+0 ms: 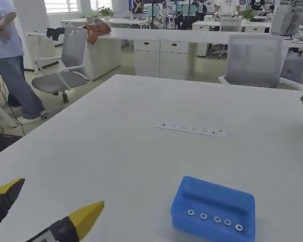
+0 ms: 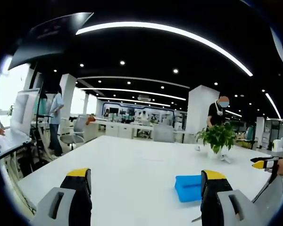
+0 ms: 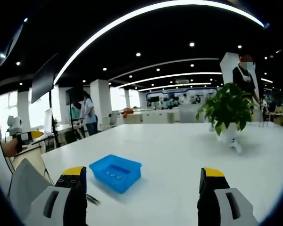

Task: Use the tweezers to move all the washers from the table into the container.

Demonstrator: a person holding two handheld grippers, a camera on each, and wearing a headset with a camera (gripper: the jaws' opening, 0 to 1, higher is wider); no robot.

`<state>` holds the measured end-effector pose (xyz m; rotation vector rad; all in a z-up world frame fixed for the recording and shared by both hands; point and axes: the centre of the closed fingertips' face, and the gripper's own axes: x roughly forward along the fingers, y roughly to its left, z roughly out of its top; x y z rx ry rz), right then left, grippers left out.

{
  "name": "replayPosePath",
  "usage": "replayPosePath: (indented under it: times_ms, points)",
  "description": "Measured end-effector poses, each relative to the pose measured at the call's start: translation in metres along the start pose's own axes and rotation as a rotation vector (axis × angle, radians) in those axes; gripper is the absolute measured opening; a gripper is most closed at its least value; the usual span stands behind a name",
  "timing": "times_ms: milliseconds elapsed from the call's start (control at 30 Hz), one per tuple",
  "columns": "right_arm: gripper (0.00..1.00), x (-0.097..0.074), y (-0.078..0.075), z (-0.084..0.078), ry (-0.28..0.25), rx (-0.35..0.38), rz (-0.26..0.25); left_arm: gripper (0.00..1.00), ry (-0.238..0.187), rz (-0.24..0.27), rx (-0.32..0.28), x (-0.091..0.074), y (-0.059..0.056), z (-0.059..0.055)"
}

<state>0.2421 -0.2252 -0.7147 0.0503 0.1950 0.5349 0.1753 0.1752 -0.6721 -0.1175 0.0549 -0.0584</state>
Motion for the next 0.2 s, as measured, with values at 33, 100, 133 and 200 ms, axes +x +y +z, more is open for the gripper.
replayPosePath:
  times_ms: [33,100,133,200]
  points:
    - [0.99,0.0000,0.0004,-0.0002,0.001,0.004,0.001,0.99,0.002,0.000,0.003,0.0000,-0.0011,-0.0008]
    - [0.99,0.0005,0.0019,-0.0010,0.008,0.000,0.009,0.99,0.010,-0.001,0.003,0.0001,-0.0020,-0.0035]
    - [0.99,0.0007,0.0020,-0.0015,0.011,-0.002,0.008,0.99,0.011,-0.003,0.003,0.0001,-0.0025,-0.0047]
    - [0.99,0.0011,0.0031,-0.0027,0.019,-0.002,0.012,0.99,0.019,-0.003,0.003,0.0000,-0.0032,-0.0076]
